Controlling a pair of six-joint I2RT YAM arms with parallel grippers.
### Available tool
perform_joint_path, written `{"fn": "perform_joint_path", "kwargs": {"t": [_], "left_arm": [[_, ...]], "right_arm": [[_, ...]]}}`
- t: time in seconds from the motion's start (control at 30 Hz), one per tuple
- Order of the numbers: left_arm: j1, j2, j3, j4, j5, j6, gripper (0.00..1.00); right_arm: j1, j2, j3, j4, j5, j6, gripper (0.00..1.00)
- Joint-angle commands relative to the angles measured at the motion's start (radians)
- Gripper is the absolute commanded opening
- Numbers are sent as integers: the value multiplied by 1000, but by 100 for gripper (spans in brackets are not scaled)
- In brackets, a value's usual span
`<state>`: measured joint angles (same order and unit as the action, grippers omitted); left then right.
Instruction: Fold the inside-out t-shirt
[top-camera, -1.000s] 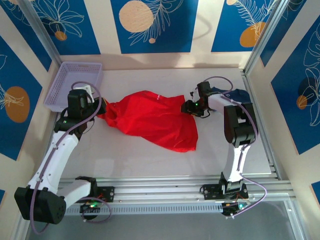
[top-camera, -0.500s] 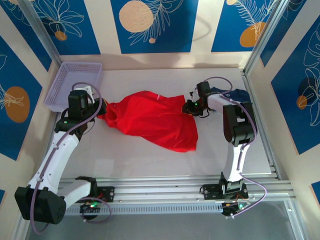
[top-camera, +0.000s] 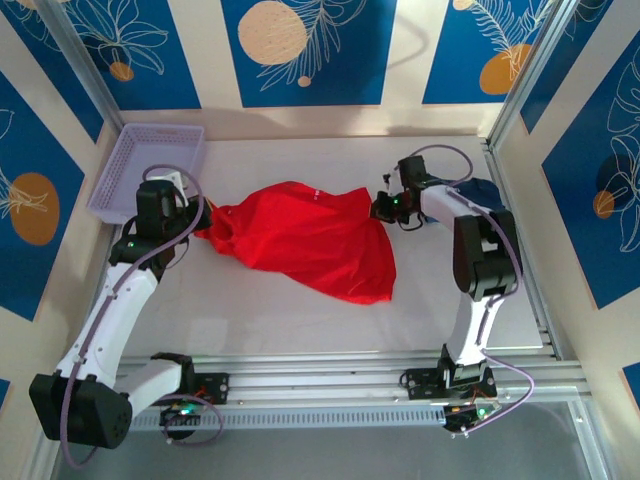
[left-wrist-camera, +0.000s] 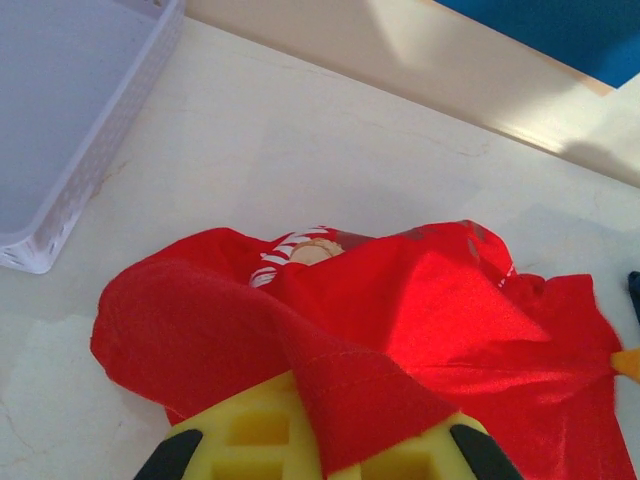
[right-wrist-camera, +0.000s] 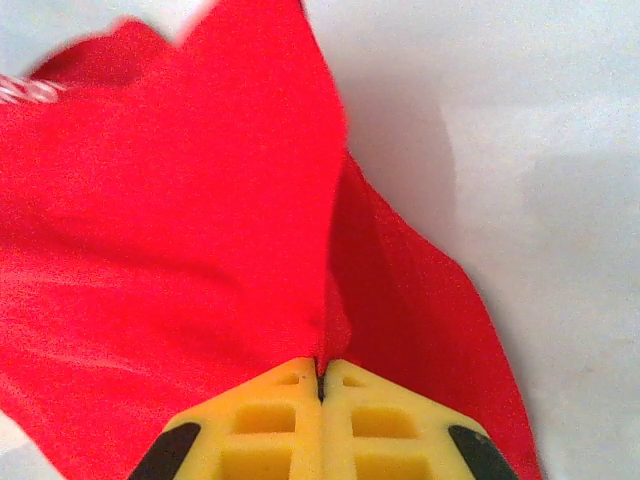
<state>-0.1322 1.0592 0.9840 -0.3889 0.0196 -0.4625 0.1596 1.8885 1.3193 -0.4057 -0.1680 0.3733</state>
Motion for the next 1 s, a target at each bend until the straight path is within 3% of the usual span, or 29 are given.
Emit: {"fn": "perform_joint_path", "kwargs": {"t": [0.0, 0.27, 0.43, 0.7, 0.97], "left_arm": [[25, -35, 5, 2, -56, -4, 0], [113, -60, 82, -23, -65, -43, 0], [118, -31, 122, -15, -32, -67, 0], [155, -22, 568, -158, -73, 54, 0], [157, 70, 1050, -327, -69, 177, 0]], "right_arm": [[-36, -152, -19, -21, 22, -8, 0], [-53, -389, -116, -4, 69, 21, 0], [-50, -439, -94, -13, 72, 34, 0], [-59, -619, 191, -189, 166, -34, 0], [-59, -834, 362, -290, 225, -69, 0]]}}
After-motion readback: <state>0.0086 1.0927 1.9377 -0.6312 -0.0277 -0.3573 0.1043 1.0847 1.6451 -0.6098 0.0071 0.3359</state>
